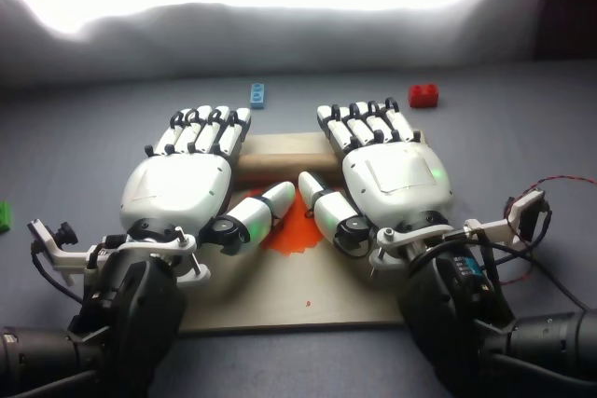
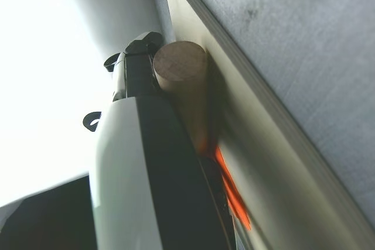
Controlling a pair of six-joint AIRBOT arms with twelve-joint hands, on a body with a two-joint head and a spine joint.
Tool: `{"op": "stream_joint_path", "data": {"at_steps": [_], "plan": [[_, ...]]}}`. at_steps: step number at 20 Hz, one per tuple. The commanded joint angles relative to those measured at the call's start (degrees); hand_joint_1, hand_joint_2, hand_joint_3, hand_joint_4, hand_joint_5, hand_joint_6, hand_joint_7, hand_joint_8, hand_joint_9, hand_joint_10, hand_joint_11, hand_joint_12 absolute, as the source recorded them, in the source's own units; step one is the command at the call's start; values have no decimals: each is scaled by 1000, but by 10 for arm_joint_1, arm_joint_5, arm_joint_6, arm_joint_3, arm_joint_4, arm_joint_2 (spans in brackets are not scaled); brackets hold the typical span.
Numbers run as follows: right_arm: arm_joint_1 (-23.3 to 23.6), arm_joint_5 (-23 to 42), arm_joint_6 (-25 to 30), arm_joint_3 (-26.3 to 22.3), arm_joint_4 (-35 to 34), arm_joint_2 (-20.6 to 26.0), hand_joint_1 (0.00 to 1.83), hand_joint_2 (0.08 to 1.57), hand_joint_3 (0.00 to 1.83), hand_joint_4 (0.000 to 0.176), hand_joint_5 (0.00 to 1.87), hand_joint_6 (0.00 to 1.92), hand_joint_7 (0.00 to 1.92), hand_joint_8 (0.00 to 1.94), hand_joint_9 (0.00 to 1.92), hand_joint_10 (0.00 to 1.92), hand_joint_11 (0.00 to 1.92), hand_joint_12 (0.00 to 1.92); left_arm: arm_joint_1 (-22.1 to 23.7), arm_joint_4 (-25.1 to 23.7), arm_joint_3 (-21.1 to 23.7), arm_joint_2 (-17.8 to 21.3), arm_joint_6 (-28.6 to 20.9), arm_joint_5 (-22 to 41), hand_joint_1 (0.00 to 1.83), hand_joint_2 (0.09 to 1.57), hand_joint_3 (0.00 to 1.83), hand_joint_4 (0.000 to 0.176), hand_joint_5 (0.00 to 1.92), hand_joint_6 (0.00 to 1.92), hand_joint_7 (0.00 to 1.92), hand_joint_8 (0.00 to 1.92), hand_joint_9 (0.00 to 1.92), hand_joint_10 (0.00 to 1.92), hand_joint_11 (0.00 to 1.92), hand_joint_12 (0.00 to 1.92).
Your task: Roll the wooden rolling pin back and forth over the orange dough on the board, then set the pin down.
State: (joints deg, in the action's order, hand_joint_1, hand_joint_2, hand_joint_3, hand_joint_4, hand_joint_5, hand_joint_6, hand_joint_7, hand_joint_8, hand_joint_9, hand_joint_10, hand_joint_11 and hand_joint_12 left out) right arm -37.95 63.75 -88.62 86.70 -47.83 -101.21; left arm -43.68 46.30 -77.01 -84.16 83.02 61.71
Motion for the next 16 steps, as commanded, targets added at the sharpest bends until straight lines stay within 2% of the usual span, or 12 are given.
{"op": "stream_joint_path", "data": {"at_steps": [1,12,16], "plan": [[5,62,3,7,17,4,0,1479,0,0,171,5,225,1,190,6,0,450,3,-18,-3,-1,0,42,0,1325,0,0,0,0,0,0,0,0,0,0],[10,59,7,17,17,2,0,1479,0,0,171,4,225,0,190,5,0,447,16,-18,-22,-10,-2,22,0,1325,0,0,0,0,0,0,0,0,0,0],[12,56,10,21,17,2,0,1479,0,0,190,8,242,4,203,7,0,503,19,-18,-30,-14,-4,16,0,1327,0,0,0,0,0,0,0,0,0,0]]}}
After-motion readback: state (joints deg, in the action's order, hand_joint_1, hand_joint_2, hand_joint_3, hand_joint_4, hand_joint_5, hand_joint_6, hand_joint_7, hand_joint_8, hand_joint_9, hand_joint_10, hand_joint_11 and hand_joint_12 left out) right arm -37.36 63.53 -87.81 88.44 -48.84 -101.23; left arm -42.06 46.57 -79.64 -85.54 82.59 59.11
